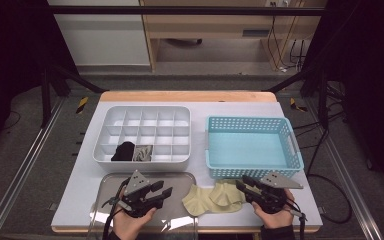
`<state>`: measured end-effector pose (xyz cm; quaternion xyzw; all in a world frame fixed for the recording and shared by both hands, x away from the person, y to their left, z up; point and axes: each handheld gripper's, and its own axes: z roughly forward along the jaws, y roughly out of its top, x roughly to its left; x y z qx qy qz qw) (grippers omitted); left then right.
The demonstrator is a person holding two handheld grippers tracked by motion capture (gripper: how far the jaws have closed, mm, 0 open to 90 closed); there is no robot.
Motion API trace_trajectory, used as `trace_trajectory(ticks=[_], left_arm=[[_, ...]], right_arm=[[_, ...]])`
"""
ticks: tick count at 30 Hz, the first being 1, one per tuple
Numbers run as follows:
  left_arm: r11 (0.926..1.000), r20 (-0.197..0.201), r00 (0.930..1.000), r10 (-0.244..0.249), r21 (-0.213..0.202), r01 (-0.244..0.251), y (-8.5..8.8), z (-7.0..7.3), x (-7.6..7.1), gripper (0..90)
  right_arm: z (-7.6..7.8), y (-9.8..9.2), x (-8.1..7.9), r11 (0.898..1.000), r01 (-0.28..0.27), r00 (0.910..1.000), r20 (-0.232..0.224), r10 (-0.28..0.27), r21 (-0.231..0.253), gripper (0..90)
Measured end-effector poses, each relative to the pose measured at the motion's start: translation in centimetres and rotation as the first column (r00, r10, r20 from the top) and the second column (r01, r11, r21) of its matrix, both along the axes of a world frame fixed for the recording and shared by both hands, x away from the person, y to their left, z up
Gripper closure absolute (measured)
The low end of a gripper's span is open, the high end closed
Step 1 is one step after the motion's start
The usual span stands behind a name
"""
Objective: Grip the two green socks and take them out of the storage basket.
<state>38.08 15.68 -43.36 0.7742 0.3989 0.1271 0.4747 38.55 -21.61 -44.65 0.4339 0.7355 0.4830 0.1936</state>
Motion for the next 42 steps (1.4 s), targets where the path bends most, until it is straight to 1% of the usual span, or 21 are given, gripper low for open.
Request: trace_trajectory(ticks=[5, 8, 10, 11, 12, 13, 15, 16, 17, 20, 21, 23, 26, 28, 29, 30, 32, 35, 38, 39, 42], left_arm=[[0.9993, 0.011, 0.9993, -0.037, 0.008, 0.037, -1.7, 1.0, -0.3, 57.0], [0.9976, 0.008, 0.998, -0.062, 0.032, 0.062, -3.0, 1.4, -0.2, 57.0], [0.9959, 0.01, 0.9967, -0.08, 0.044, 0.079, -3.9, 1.7, 0.0, 57.8], [0.9959, 0.01, 0.9967, -0.08, 0.044, 0.079, -3.9, 1.7, 0.0, 58.4], [0.9948, 0.01, 0.9959, -0.09, 0.049, 0.089, -5.0, 1.9, 0.4, 59.1], [0.9943, 0.005, 0.9955, -0.094, 0.05, 0.094, -5.4, 1.9, 0.6, 59.6], [0.994, 0.001, 0.9952, -0.098, 0.049, 0.098, -5.8, 1.9, 0.7, 60.7], [0.9923, -0.017, 0.9937, -0.111, 0.054, 0.112, -7.0, 1.6, 1.0, 61.3], [0.9912, -0.022, 0.993, -0.116, 0.062, 0.117, -7.5, 1.5, 1.2, 61.8], [0.9888, -0.045, 0.9917, -0.12, 0.083, 0.124, -8.9, 0.8, 1.6, 62.2], [0.9888, -0.045, 0.9917, -0.12, 0.083, 0.124, -8.9, 0.8, 1.6, 62.3], [0.9845, -0.076, 0.9879, -0.135, 0.102, 0.143, -10.3, -0.4, 2.1, 62.2], [0.9792, -0.098, 0.9839, -0.15, 0.123, 0.161, -11.2, -1.3, 2.4, 62.0], [0.9777, -0.104, 0.9827, -0.153, 0.128, 0.166, -11.6, -1.6, 2.4, 61.8], [0.9755, -0.109, 0.9814, -0.158, 0.137, 0.172, -12.0, -1.9, 2.5, 61.6], [0.9701, -0.118, 0.979, -0.166, 0.159, 0.184, -12.6, -2.3, 2.5, 60.9], [0.9687, -0.122, 0.9785, -0.166, 0.165, 0.185, -12.9, -2.6, 2.5, 60.6], [0.9606, -0.137, 0.9774, -0.161, 0.205, 0.187, -13.5, -3.4, 2.6, 60.6], [0.961, -0.137, 0.98, -0.145, 0.216, 0.172, -13.8, -3.9, 2.8, 62.1], [0.9586, -0.139, 0.9798, -0.143, 0.227, 0.172, -13.9, -4.0, 2.8, 63.2], [0.9577, -0.133, 0.9815, -0.138, 0.235, 0.166, -14.0, -4.0, 2.7, 66.7]], right_arm=[[-0.5, -1.9, -0.2, 0.997, 0.062, 0.998, -0.012, -0.063, -0.035, 66.3], [-1.0, -2.8, -0.3, 0.995, 0.087, 0.9959, -0.02, -0.088, -0.05, 67.4], [-1.3, -3.3, -0.3, 0.993, 0.101, 0.9943, -0.028, -0.103, -0.06, 68.5], [-1.4, -3.5, -0.3, 0.992, 0.108, 0.9935, -0.029, -0.11, -0.066, 70.0], [-1.5, -3.8, -0.3, 0.991, 0.114, 0.9927, -0.033, -0.116, -0.071, 72.2], [-1.6, -4.1, -0.3, 0.99, 0.118, 0.992, -0.036, -0.121, -0.073, 73.6], [-1.9, -4.5, -0.2, 0.988, 0.131, 0.9901, -0.04, -0.135, -0.08, 75.1], [-2.0, -4.9, -0.2, 0.986, 0.143, 0.9881, -0.044, -0.147, -0.084, 75.4], [-2.1, -5.2, -0.1, 0.985, 0.152, 0.9865, -0.048, -0.156, -0.084, 75.6], [-2.5, -5.9, 0.1, 0.979, 0.178, 0.9809, -0.063, -0.184, -0.095, 75.5], [-2.7, -6.1, 0.2, 0.979, 0.18, 0.9803, -0.064, -0.186, -0.098, 75.2], [-3.0, -6.3, 0.4, 0.977, 0.189, 0.9774, -0.078, -0.197, -0.096, 74.4], [-3.3, -6.5, 0.6, 0.977, 0.187, 0.9758, -0.096, -0.197, -0.097, 74.1], [-3.5, -6.6, 0.7, 0.978, 0.182, 0.9766, -0.096, -0.192, -0.106, 74.0], [-3.6, -6.5, 0.8, 0.978, 0.177, 0.9771, -0.101, -0.188, -0.108, 73.9], [-3.8, -6.3, 0.8, 0.978, 0.171, 0.976, -0.116, -0.184, -0.118, 73.9], [-3.9, -6.3, 0.8, 0.979, 0.167, 0.976, -0.121, -0.181, -0.121, 73.9], [-4.2, -6.2, 0.7, 0.978, 0.166, 0.9744, -0.132, -0.182, -0.129, 75.3], [-4.2, -6.1, 0.7, 0.976, 0.168, 0.9742, -0.128, -0.185, -0.136, 77.0], [-4.2, -6.1, 0.7, 0.976, 0.167, 0.9752, -0.122, -0.184, -0.142, 78.2], [-4.2, -5.9, 0.6, 0.975, 0.166, 0.9755, -0.12, -0.185, -0.148, 81.6]])
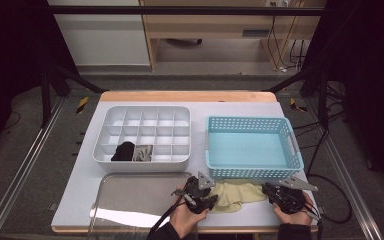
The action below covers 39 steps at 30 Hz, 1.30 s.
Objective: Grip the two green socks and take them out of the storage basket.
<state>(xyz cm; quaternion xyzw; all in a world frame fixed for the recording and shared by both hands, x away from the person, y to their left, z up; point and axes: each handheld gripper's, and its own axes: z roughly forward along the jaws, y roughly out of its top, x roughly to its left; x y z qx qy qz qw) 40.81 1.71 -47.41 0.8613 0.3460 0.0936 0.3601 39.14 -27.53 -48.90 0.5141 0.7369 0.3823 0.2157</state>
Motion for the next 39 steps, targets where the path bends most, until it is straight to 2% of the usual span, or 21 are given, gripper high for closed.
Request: trace_trajectory(ticks=[2, 4, 6, 9, 11, 15, 16, 17, 18, 21, 24, 27, 28, 30, 31, 35, 39], left_arm=[[0.9999, 0.002, 1.0, 0.008, 0.006, -0.008, -0.1, 0.0, -0.1, 73.3], [0.9999, 0.003, 0.9999, 0.011, 0.008, -0.011, -0.1, 0.0, -0.1, 74.5], [1.0, 0.001, 1.0, 0.009, 0.004, -0.009, -0.3, 0.0, -0.2, 82.5], [1.0, 0.007, 1.0, 0.004, 0.004, -0.004, -0.2, 0.1, -0.3, 84.1], [0.9999, 0.006, 1.0, 0.0, -0.015, 0.0, 0.1, 0.4, -0.3, 85.0], [0.9972, 0.011, 0.9997, -0.019, -0.071, 0.02, 1.3, 1.7, -0.8, 85.1], [0.9959, 0.014, 0.9996, -0.023, -0.087, 0.024, 1.8, 2.1, -1.0, 85.1], [0.9944, 0.016, 0.9995, -0.029, -0.101, 0.03, 2.3, 2.4, -1.2, 85.1], [0.9911, 0.017, 0.9992, -0.036, -0.128, 0.038, 3.5, 3.0, -1.5, 85.0], [0.9887, 0.029, 0.9988, -0.04, -0.144, 0.043, 4.5, 3.3, -1.7, 85.0], [0.9892, 0.019, 0.9993, -0.032, -0.143, 0.034, 4.8, 3.0, -1.3, 85.0], [0.9917, -0.011, 0.9987, -0.049, -0.12, 0.047, 3.7, 1.9, -0.9, 85.0], [0.9931, -0.023, 0.9983, -0.053, -0.106, 0.05, 3.1, 1.2, -0.7, 85.0], [0.9943, -0.025, 0.9985, -0.05, -0.096, 0.047, 2.7, 0.8, -0.5, 85.0], [0.9953, -0.029, 0.9984, -0.047, -0.085, 0.045, 2.5, 0.6, -0.4, 84.9], [0.9948, -0.045, 0.9981, -0.042, -0.094, 0.037, 2.2, 0.2, -0.1, 83.6], [0.9937, -0.026, 0.9989, -0.038, -0.107, 0.035, 2.6, 0.5, -0.4, 75.5]], right_arm=[[0.1, 0.2, -0.1, 1.0, -0.001, 1.0, -0.006, 0.001, 0.001, 87.1], [0.1, 0.2, -0.1, 1.0, -0.002, 1.0, -0.006, 0.002, 0.001, 87.8], [0.2, 0.2, -0.1, 1.0, -0.004, 1.0, -0.006, 0.004, 0.0, 88.9], [0.4, 0.2, -0.2, 1.0, -0.005, 1.0, -0.008, 0.005, 0.015, 89.1], [1.0, 0.2, -0.5, 0.999, -0.006, 0.9999, 0.01, 0.005, 0.035, 89.2], [2.0, 0.3, -1.0, 0.999, -0.017, 0.9988, 0.046, 0.015, 0.044, 89.2], [2.8, 0.5, -1.3, 0.999, -0.027, 0.9973, 0.069, 0.024, 0.047, 89.2], [2.8, 0.5, -1.3, 0.999, -0.027, 0.9973, 0.069, 0.024, 0.047, 89.2], [3.5, 0.8, -1.7, 0.997, -0.042, 0.9953, 0.089, 0.037, 0.057, 89.2], [4.0, 1.1, -1.9, 0.997, -0.055, 0.9934, 0.104, 0.048, 0.062, 89.3], [4.8, 1.8, -2.0, 0.995, -0.07, 0.9904, 0.124, 0.062, 0.066, 89.3], [4.5, 1.8, -1.9, 0.996, -0.068, 0.9918, 0.112, 0.061, 0.06, 89.2], [3.8, 1.7, -1.6, 0.997, -0.059, 0.9948, 0.086, 0.055, 0.046, 89.2], [3.5, 1.7, -1.5, 0.998, -0.055, 0.9957, 0.078, 0.051, 0.044, 89.2], [2.5, 1.3, -1.0, 0.999, -0.04, 0.9983, 0.044, 0.038, 0.032, 89.2], [1.6, 0.7, -0.7, 1.0, -0.019, 0.9996, 0.021, 0.019, 0.017, 89.2], [1.8, 0.1, -0.7, 1.0, 0.004, 0.9996, 0.028, -0.005, 0.015, 89.2]])
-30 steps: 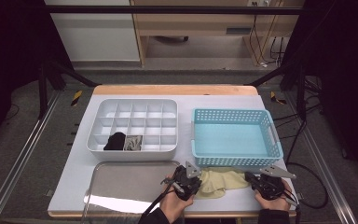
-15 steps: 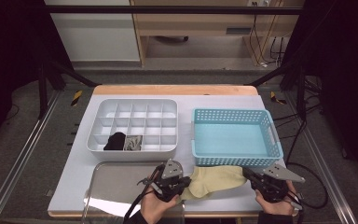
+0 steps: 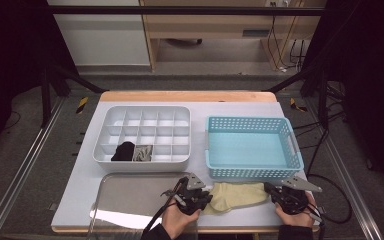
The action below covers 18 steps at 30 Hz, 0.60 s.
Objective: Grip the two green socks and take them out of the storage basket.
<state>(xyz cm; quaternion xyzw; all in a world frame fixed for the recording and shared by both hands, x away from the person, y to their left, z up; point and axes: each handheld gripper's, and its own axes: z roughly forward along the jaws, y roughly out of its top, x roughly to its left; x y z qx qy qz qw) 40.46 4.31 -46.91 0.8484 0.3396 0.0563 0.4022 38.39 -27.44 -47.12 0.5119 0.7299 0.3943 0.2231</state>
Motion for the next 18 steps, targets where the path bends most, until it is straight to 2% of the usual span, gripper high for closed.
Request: trace_trajectory(ticks=[1, 2, 3, 4, 5, 7, 9, 10, 11, 13, 15, 18], left_arm=[[1.0, 0.006, 1.0, 0.0, -0.003, 0.0, 0.2, 0.2, -0.1, 74.5], [0.9999, 0.016, 0.9998, 0.007, -0.011, -0.007, 0.7, 0.5, -0.2, 72.5], [0.9999, 0.016, 0.9998, 0.007, -0.011, -0.007, 0.7, 0.5, -0.2, 71.6], [0.9997, 0.023, 0.9996, 0.015, -0.017, -0.015, 1.2, 0.8, -0.3, 71.6], [0.9996, 0.028, 0.9994, 0.02, -0.019, -0.019, 1.6, 0.9, -0.4, 70.4], [0.9991, 0.032, 0.9988, 0.036, -0.021, -0.036, 2.5, 1.3, -0.4, 67.3], [0.9979, 0.046, 0.997, 0.063, -0.019, -0.062, 3.6, 1.7, -0.4, 66.8], [0.9962, 0.058, 0.9945, 0.087, -0.012, -0.087, 4.6, 1.9, -0.4, 64.3], [0.9962, 0.058, 0.9945, 0.087, -0.012, -0.087, 4.6, 1.9, -0.4, 63.3], [0.9925, 0.065, 0.9904, 0.122, -0.004, -0.122, 6.2, 2.1, -0.3, 61.8], [0.9904, 0.064, 0.9884, 0.138, -0.015, -0.138, 6.7, 2.2, -0.3, 61.7], [0.9913, 0.065, 0.9894, 0.13, -0.025, -0.129, 6.5, 2.5, -0.4, 62.4]], right_arm=[[0.2, -0.1, -0.1, 1.0, 0.01, 1.0, -0.001, -0.01, 0.0, 89.2], [0.2, -0.4, -0.1, 0.999, 0.027, 0.9996, 0.011, -0.027, -0.038, 89.1], [0.2, -0.4, -0.1, 0.999, 0.027, 0.9996, 0.011, -0.027, -0.038, 89.1], [0.2, -0.6, -0.1, 0.998, 0.038, 0.9992, 0.016, -0.037, -0.058, 89.1], [0.1, -0.8, -0.1, 0.994, 0.057, 0.9983, 0.009, -0.057, -0.088, 88.8], [-0.2, -0.9, 0.0, 0.991, 0.07, 0.9975, -0.005, -0.071, -0.111, 86.4], [-0.2, -0.8, 0.1, 0.991, 0.067, 0.9976, -0.005, -0.068, -0.113, 85.6], [0.0, -0.6, 0.0, 0.993, 0.063, 0.998, 0.004, -0.063, -0.097, 82.2], [0.0, -0.6, 0.0, 0.993, 0.063, 0.998, 0.004, -0.063, -0.097, 82.2], [0.2, 0.0, 0.0, 0.997, 0.03, 0.9993, 0.026, -0.029, -0.074, 78.4], [0.2, 0.2, 0.1, 0.998, 0.023, 0.9994, 0.027, -0.021, -0.065, 76.5], [0.1, 0.1, 0.1, 0.999, 0.025, 0.9995, 0.018, -0.024, -0.042, 75.7]])
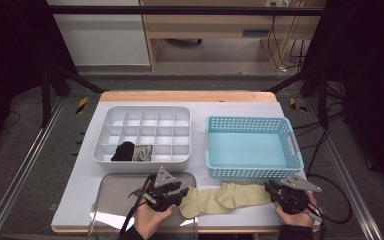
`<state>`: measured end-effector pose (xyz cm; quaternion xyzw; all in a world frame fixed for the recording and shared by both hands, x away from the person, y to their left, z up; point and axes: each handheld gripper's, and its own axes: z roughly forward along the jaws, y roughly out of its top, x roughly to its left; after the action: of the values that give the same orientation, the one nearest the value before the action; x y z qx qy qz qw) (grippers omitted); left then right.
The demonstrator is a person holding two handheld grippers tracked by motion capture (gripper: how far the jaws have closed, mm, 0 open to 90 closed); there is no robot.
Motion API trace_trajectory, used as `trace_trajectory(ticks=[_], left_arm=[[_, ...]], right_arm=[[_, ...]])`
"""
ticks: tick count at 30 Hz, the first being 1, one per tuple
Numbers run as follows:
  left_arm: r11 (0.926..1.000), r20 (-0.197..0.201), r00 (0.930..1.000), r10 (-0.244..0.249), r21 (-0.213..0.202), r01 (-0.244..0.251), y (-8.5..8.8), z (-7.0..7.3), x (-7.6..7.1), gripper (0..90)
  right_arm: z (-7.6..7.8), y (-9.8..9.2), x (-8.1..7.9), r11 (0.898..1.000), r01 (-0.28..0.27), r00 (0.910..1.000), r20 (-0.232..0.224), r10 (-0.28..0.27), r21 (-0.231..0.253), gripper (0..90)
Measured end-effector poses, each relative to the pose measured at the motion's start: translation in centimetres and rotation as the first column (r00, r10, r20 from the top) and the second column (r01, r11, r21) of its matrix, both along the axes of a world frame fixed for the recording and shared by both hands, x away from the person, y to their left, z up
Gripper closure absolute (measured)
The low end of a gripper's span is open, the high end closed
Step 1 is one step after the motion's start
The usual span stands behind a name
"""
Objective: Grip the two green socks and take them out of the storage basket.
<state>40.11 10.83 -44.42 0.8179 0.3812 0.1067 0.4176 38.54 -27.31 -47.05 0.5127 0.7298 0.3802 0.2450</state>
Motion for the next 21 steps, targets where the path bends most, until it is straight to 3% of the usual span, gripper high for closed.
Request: trace_trajectory(ticks=[5, 9, 10, 15, 21], left_arm=[[0.9987, 0.017, 0.9986, -0.05, -0.002, 0.05, -2.4, 0.9, -0.2, 62.8], [0.995, 0.028, 0.9949, -0.097, 0.027, 0.096, -5.8, 1.0, -0.2, 62.8], [0.995, 0.028, 0.9949, -0.097, 0.027, 0.096, -5.8, 1.0, -0.2, 62.8], [0.9933, -0.002, 0.9942, -0.108, 0.04, 0.108, -8.5, -0.3, 0.3, 63.7], [0.9907, -0.048, 0.9921, -0.116, 0.066, 0.119, -10.3, -2.0, 0.7, 67.4]], right_arm=[[-0.3, -0.6, 0.0, 1.0, 0.016, 0.9999, -0.001, -0.016, 0.021, 74.7], [-0.5, -0.9, 0.0, 0.999, 0.005, 1.0, -0.003, -0.005, 0.033, 72.8], [-0.5, -0.9, 0.0, 0.999, 0.005, 1.0, -0.003, -0.005, 0.033, 72.8], [-0.7, -1.1, 0.0, 0.999, 0.011, 0.9999, -0.012, -0.011, 0.038, 72.7], [-1.1, -1.6, 0.0, 0.999, 0.03, 0.9987, -0.041, -0.029, 0.03, 74.1]])
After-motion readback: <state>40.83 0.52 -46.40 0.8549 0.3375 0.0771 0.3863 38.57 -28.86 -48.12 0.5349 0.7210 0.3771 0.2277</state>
